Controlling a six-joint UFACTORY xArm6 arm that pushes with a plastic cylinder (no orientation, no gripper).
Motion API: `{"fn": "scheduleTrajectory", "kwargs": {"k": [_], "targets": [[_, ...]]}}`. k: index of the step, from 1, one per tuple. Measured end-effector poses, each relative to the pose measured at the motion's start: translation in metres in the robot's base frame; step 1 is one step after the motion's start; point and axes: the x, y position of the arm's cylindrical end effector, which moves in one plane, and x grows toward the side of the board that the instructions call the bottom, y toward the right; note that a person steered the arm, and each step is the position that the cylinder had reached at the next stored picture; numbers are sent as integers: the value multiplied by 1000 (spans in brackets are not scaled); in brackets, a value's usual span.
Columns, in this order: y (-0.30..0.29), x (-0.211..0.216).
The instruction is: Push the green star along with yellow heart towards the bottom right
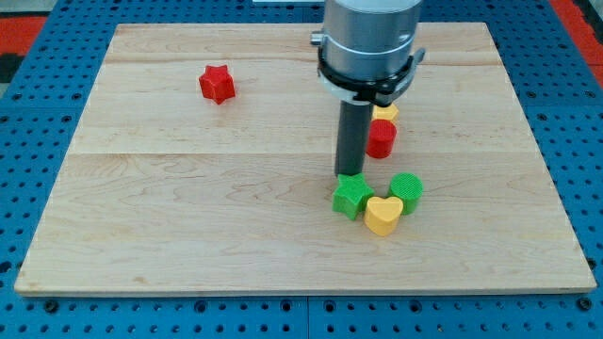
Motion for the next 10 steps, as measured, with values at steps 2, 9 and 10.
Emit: {"fn": "scheduleTrajectory", "kwargs": {"k": [2,9,10], "targets": [[-27,31],[54,46],[76,46]]}}
